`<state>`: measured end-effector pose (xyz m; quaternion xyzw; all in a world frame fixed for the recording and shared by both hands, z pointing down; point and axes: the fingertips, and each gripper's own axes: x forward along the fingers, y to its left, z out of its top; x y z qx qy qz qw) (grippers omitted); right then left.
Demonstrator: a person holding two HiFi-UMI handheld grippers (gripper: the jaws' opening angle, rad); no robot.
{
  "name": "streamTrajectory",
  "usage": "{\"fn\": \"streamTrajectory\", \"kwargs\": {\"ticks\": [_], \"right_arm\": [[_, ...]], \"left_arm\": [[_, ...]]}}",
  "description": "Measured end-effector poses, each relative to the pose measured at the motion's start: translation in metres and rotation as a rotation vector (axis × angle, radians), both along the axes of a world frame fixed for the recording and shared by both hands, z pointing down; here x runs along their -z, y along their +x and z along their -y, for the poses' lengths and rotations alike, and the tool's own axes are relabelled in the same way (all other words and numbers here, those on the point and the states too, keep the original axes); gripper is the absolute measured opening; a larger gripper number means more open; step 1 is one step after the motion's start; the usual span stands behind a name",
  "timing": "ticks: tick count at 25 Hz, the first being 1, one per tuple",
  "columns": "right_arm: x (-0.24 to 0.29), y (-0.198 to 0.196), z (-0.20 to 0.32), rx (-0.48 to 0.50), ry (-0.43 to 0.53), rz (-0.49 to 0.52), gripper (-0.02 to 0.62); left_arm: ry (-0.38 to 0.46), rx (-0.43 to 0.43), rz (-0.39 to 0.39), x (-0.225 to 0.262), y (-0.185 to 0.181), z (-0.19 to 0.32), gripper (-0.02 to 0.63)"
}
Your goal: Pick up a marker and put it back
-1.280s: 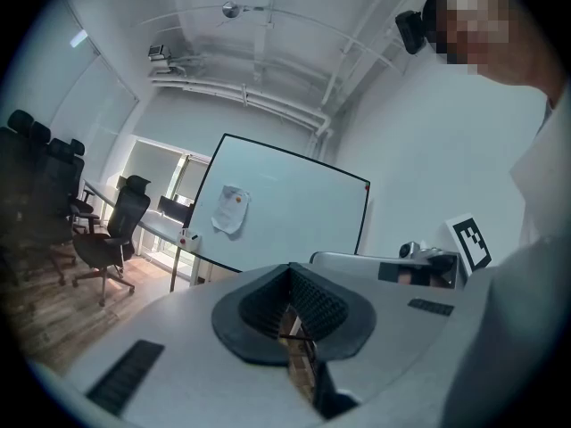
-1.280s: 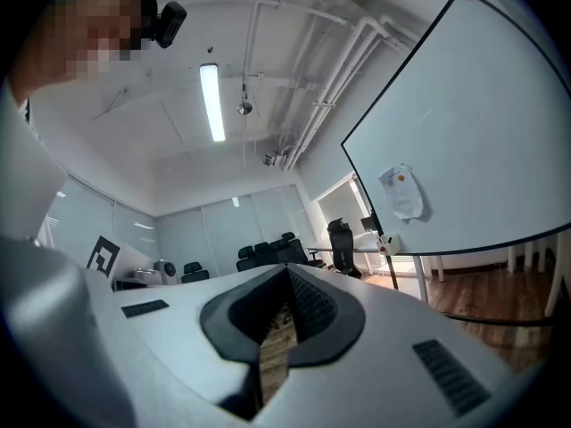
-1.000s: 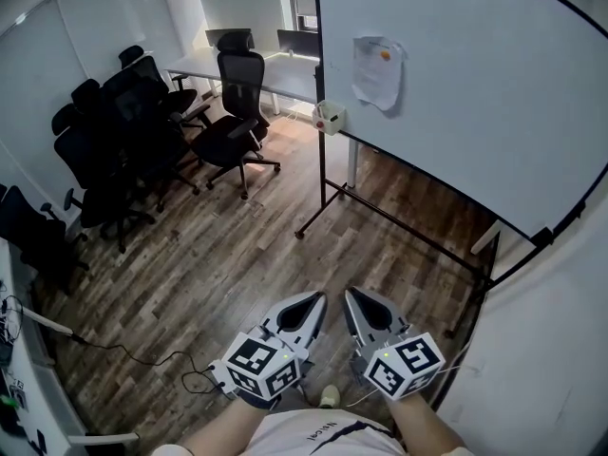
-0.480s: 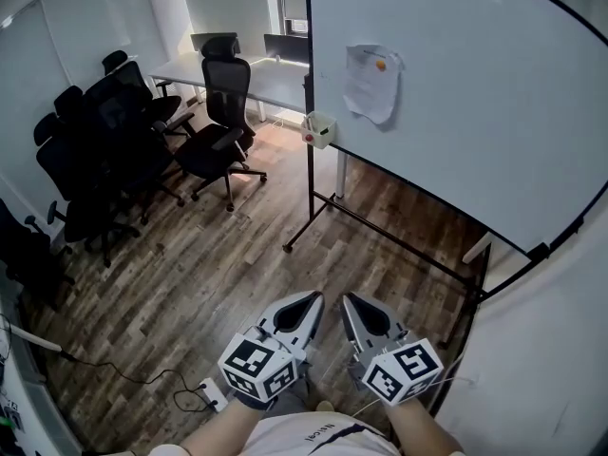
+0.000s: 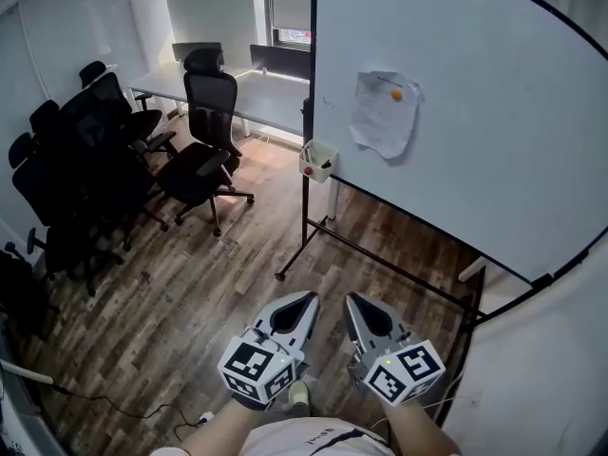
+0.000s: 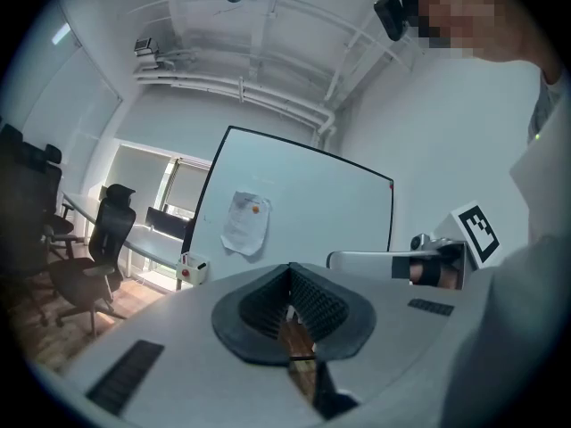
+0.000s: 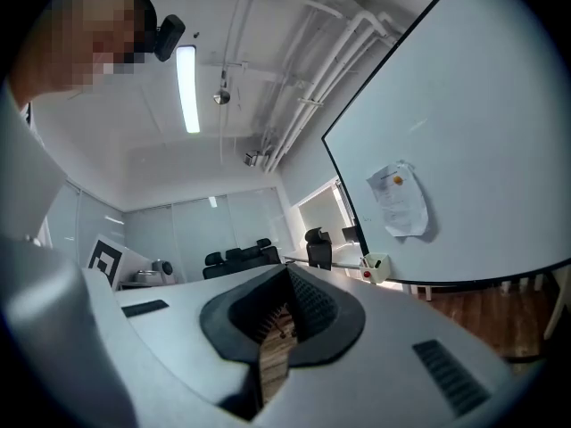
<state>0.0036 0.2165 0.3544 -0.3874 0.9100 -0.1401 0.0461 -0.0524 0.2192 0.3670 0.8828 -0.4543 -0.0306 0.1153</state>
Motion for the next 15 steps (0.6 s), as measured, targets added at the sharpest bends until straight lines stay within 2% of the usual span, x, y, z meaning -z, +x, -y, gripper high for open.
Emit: {"fn": "streamTrajectory", "kwargs": {"ticks": [10,15], "right_arm": [[-0.005,-0.019,0.091,-0.042,-0.018,-0.005,0.003],[-0.016,-0.013,0.157,-0.030,-0.023,0.005,0.003]], "left_arm": [[-0.008,-0.039,0.031,-0.014,-0.017,0.098,0.009],[-0.014,-0.032,0.041,-0.025,-0.007,0.162,0.009]]}}
